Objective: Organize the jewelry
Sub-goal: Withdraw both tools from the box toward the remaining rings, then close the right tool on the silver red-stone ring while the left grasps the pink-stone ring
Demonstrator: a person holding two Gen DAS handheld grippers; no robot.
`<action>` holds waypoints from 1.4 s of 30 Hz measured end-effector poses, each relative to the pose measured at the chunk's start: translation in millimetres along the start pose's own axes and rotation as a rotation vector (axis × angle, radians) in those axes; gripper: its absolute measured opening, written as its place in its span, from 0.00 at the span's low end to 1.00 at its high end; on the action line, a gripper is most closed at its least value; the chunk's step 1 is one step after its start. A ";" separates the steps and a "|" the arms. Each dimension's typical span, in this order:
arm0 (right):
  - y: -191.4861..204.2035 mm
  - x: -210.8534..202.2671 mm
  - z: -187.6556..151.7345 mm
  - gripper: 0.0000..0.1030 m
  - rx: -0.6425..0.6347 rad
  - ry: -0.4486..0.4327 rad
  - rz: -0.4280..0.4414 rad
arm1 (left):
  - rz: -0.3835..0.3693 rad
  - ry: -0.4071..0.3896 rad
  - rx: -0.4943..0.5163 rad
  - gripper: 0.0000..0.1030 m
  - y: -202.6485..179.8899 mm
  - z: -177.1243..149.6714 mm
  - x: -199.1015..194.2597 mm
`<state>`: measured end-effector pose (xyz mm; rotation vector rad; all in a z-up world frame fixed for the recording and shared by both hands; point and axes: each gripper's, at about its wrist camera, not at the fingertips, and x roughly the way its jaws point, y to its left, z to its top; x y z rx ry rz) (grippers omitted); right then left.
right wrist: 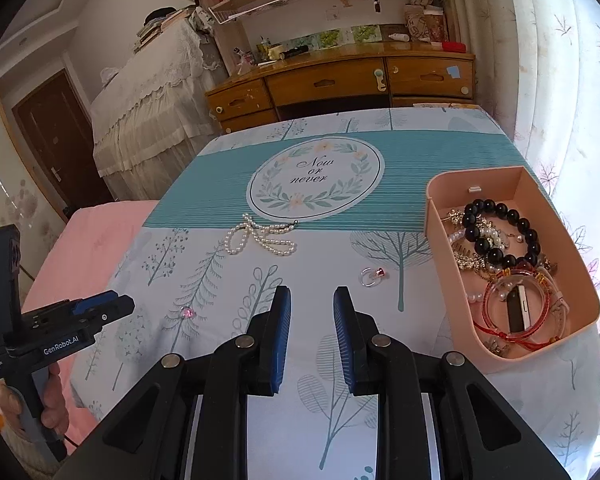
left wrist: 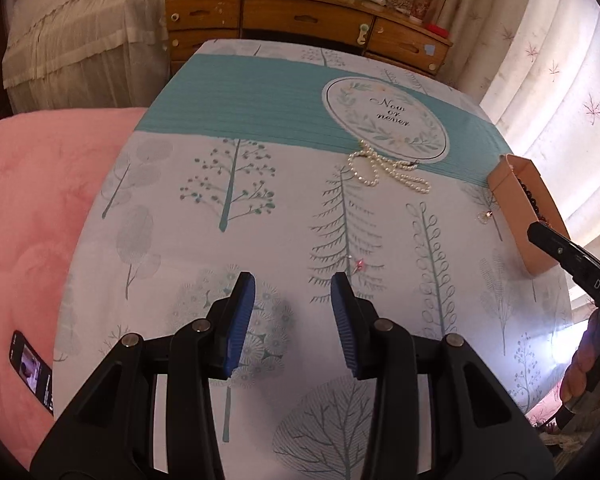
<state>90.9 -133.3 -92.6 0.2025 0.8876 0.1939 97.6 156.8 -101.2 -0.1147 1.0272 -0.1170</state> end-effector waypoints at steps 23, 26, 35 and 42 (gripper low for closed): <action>-37.2 88.6 -5.9 0.26 0.070 0.125 -0.058 | -0.300 0.126 -0.088 0.35 -38.0 12.1 62.0; -36.9 91.5 -3.7 0.29 0.067 0.112 -0.060 | -0.287 0.120 -0.096 0.35 -38.0 18.0 65.9; -40.1 106.8 12.0 0.30 0.086 0.093 -0.088 | -0.238 0.100 -0.070 0.35 -39.7 28.9 72.9; -35.4 115.4 17.3 0.30 0.065 0.068 -0.131 | -0.254 0.095 -0.051 0.35 -39.1 29.3 75.0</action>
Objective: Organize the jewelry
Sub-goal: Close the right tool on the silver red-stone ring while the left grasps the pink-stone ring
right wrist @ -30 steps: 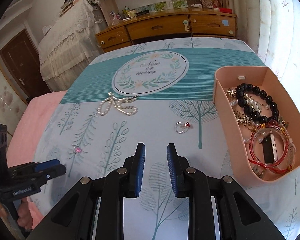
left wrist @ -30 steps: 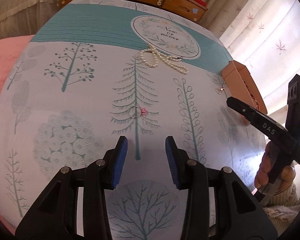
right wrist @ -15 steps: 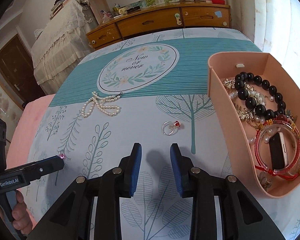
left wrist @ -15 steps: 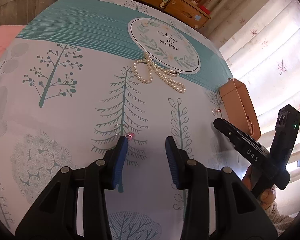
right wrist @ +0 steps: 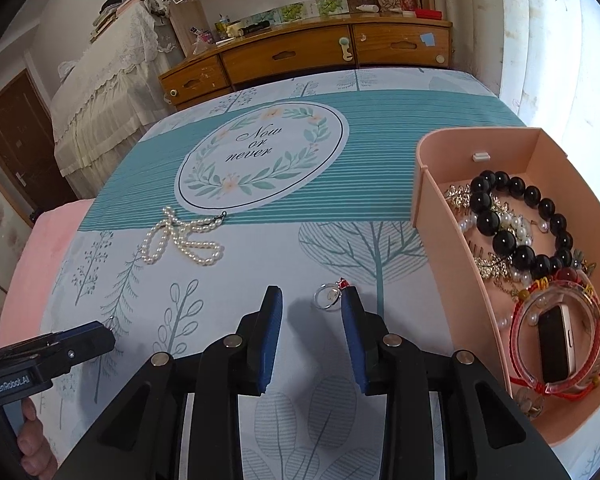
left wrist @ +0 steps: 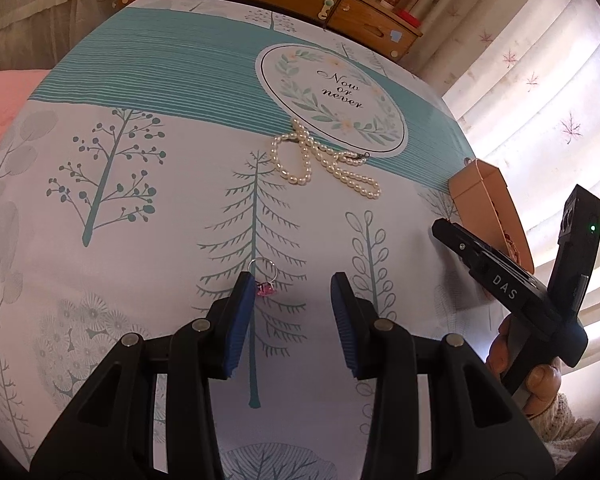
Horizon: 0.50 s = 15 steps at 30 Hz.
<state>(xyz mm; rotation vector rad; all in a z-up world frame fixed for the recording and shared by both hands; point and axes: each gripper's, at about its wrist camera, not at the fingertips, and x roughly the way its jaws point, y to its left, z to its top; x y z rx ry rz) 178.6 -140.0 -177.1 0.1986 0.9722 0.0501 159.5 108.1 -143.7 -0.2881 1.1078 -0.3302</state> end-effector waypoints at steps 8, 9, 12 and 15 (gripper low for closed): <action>6.8 7.8 5.9 0.30 -0.029 -0.019 -0.075 | -0.015 -0.001 0.010 0.35 1.7 -1.5 -1.5; 7.7 8.3 5.5 0.30 -0.034 -0.022 -0.084 | -0.016 -0.001 0.013 0.35 1.7 -1.9 -1.5; 11.7 10.3 5.0 0.30 -0.062 -0.032 -0.112 | -0.021 -0.003 0.017 0.35 2.7 -3.3 -3.0; 16.2 12.1 3.2 0.30 -0.096 -0.039 -0.143 | -0.025 -0.004 0.019 0.35 3.3 -3.8 -3.5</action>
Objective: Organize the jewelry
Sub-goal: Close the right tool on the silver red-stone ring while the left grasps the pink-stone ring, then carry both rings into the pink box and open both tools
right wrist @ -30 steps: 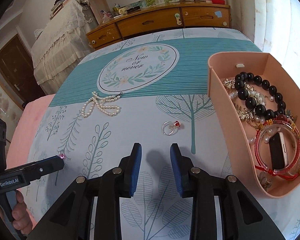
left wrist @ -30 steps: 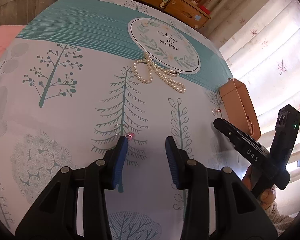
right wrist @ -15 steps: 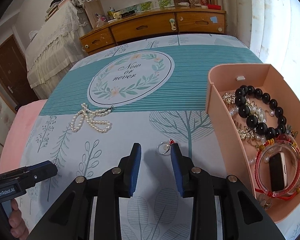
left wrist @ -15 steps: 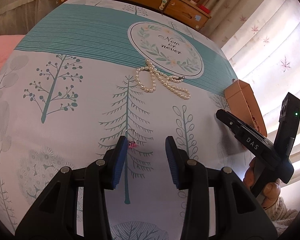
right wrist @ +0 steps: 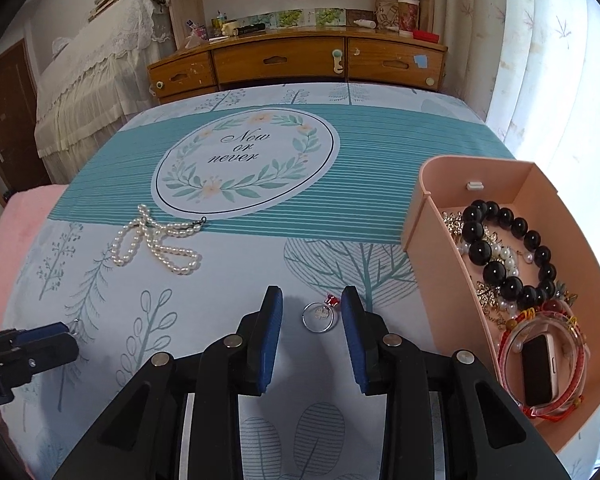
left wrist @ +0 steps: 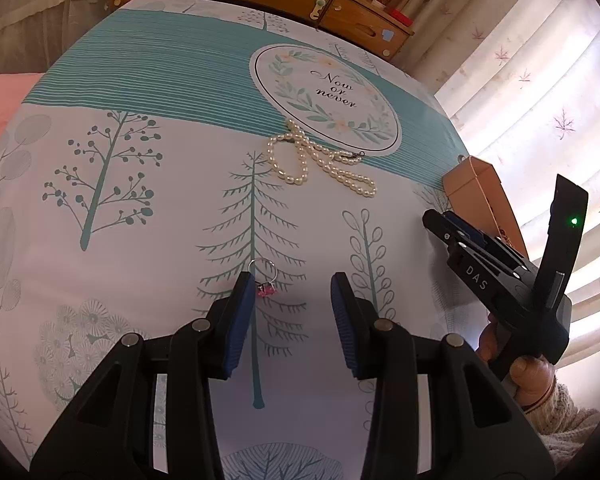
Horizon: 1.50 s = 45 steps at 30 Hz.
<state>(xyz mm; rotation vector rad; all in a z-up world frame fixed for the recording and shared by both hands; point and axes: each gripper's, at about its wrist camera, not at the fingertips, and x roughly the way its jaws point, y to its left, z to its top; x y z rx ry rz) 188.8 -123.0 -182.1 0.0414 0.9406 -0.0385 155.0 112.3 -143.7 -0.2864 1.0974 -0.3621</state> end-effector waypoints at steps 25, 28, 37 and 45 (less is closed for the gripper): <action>-20.9 -27.4 -12.5 0.18 0.071 -0.063 0.180 | 0.252 0.022 0.137 0.07 -25.1 0.8 10.2; -26.5 -40.5 -12.6 0.18 0.088 -0.089 0.208 | 0.230 0.012 0.144 0.07 -33.6 1.2 6.3; -65.6 -89.8 -14.8 0.18 0.174 -0.179 0.231 | 0.104 -0.044 0.265 0.07 -106.9 17.1 -11.9; -147.0 -154.8 -13.6 0.18 0.283 -0.264 0.220 | -0.104 -0.047 0.417 0.07 -211.0 34.2 -3.8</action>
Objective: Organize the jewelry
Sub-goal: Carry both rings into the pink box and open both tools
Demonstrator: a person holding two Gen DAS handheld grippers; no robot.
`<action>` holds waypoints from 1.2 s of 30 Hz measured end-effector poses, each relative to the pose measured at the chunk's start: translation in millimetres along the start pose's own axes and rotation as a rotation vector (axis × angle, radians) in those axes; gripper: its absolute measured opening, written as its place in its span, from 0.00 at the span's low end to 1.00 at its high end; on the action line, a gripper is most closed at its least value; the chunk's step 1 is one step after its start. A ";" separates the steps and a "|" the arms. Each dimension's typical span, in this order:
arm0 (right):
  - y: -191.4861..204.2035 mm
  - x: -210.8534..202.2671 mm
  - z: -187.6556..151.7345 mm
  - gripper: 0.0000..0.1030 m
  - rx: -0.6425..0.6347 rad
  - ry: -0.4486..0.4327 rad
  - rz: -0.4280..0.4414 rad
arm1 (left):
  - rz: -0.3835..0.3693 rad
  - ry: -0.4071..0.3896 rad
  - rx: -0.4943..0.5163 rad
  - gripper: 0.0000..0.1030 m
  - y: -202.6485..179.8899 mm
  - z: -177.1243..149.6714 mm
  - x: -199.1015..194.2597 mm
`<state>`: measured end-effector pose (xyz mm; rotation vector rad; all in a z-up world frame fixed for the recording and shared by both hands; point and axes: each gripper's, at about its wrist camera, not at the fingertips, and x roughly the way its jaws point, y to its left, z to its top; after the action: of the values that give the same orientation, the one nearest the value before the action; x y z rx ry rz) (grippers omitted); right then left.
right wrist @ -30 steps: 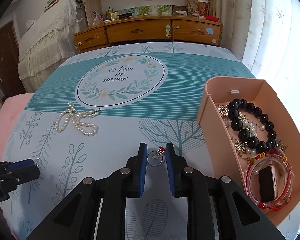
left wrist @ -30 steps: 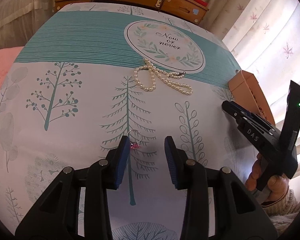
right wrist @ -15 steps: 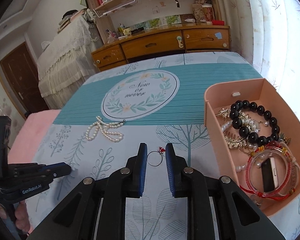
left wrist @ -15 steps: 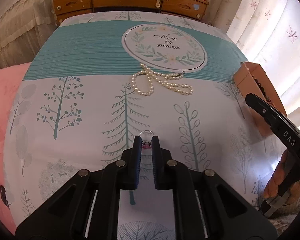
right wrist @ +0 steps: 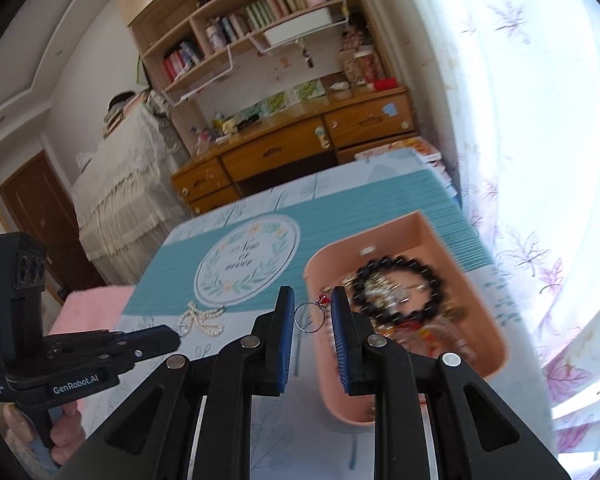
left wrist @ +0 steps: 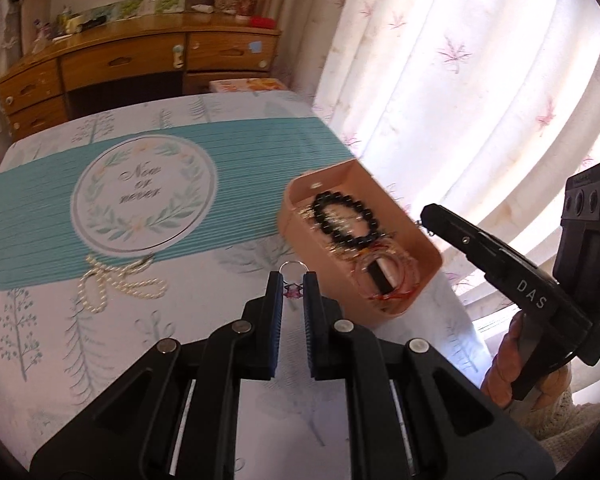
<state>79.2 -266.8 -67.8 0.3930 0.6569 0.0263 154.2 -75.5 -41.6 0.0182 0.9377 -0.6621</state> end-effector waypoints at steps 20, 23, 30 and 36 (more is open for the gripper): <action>-108.3 -17.1 -23.0 0.18 0.173 0.106 -0.024 | -0.040 0.086 0.052 0.08 -75.0 3.6 100.2; -102.7 -7.0 -25.9 0.31 0.165 0.123 -0.024 | 0.004 0.089 0.085 0.12 -77.1 -2.3 98.7; -89.2 1.0 -23.8 0.39 0.173 0.092 -0.038 | 0.050 0.048 0.077 0.31 -65.5 -11.3 80.8; -75.9 -4.0 -27.2 0.39 0.168 0.090 -0.043 | 0.056 0.028 0.070 0.31 -59.9 -23.7 61.9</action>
<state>52.2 -328.2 -112.7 0.5415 0.7585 -0.0530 130.1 -148.9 -86.6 0.1159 0.9378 -0.6440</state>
